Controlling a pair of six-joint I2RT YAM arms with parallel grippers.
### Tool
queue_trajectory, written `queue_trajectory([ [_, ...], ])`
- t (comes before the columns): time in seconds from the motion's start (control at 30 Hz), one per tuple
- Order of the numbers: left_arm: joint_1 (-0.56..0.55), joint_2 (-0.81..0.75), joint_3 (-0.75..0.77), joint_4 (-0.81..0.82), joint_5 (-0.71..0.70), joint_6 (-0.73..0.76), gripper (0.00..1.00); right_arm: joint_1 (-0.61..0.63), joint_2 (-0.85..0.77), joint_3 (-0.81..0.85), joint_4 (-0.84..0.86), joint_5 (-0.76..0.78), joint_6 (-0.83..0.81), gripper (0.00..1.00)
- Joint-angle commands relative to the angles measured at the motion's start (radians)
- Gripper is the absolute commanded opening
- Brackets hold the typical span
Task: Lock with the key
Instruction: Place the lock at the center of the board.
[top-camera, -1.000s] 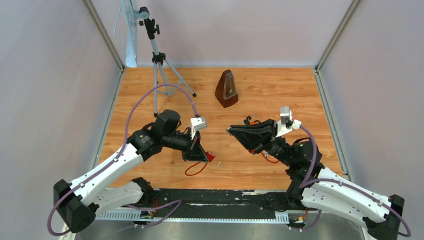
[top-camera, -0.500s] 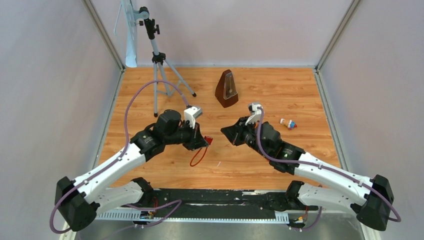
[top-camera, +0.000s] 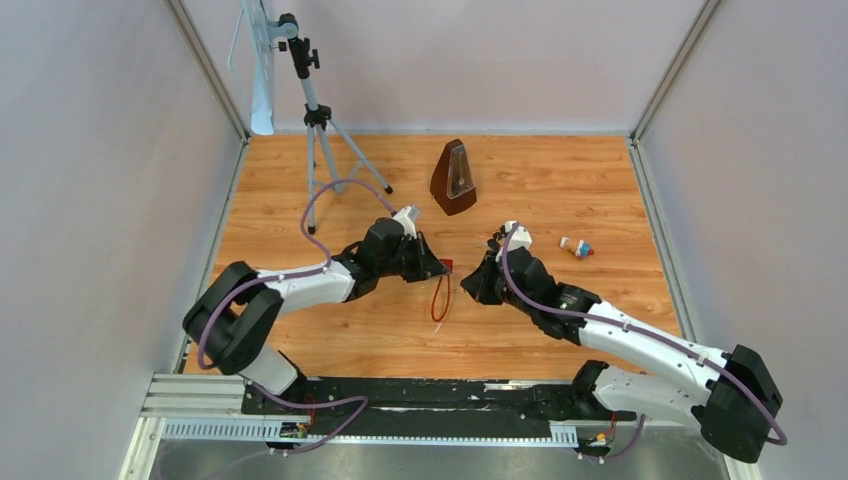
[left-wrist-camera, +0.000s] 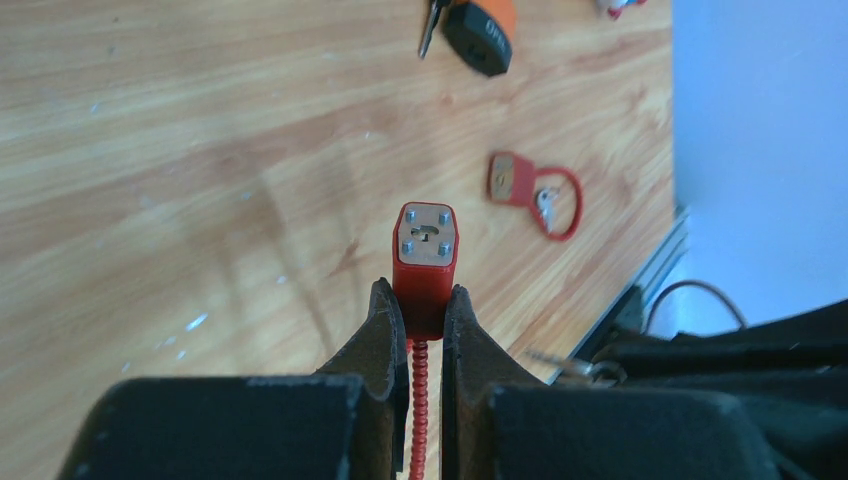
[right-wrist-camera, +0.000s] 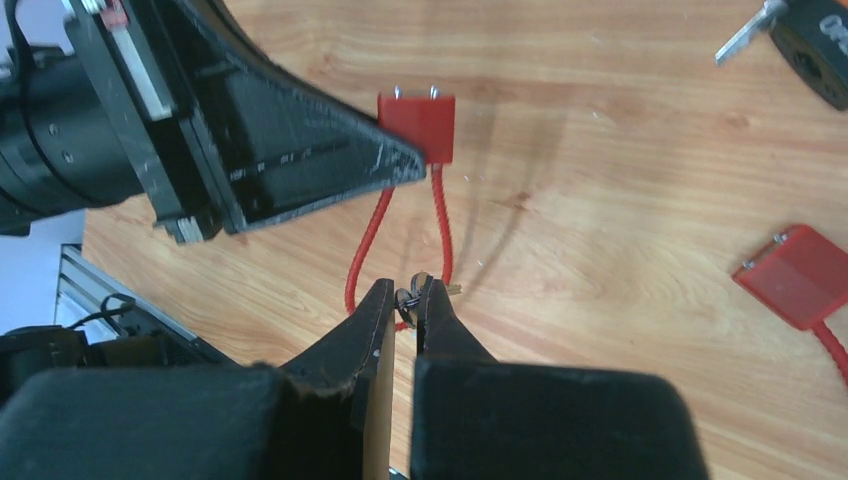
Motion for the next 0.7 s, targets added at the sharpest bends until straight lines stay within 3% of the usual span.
queue_trajectory([
  [0.0, 0.002, 0.094, 0.032, 0.314, 0.025, -0.183, 0.00, -0.022, -0.006, -0.018, -0.027, -0.046, 0.027, 0.00],
  [0.13, 0.002, 0.206, 0.018, 0.475, 0.030, -0.264, 0.00, -0.047, 0.033, -0.020, -0.027, -0.058, 0.023, 0.00],
  [0.27, 0.002, 0.266, -0.015, 0.510, -0.010, -0.272, 0.04, -0.063, 0.107, -0.015, 0.002, -0.105, -0.006, 0.00],
  [0.33, 0.002, 0.273, -0.025, 0.495, -0.033, -0.249, 0.16, -0.068, 0.150, -0.013, 0.028, -0.131, -0.018, 0.00],
  [0.4, 0.002, 0.267, -0.027, 0.453, -0.054, -0.212, 0.38, -0.071, 0.188, -0.010, 0.057, -0.154, -0.027, 0.00],
  [0.5, 0.002, 0.227, -0.020, 0.365, -0.104, -0.161, 0.58, -0.074, 0.242, 0.006, 0.083, -0.162, -0.025, 0.00],
  [0.53, 0.001, 0.196, -0.016, 0.299, -0.116, -0.143, 0.76, -0.075, 0.259, 0.014, 0.090, -0.163, -0.025, 0.00],
  [0.6, -0.005, 0.140, 0.013, 0.147, -0.181, -0.102, 0.97, -0.074, 0.288, 0.025, 0.110, -0.163, -0.026, 0.00],
  [0.67, -0.010, 0.091, 0.055, -0.010, -0.291, -0.057, 0.99, -0.075, 0.317, 0.036, 0.127, -0.196, -0.022, 0.00],
])
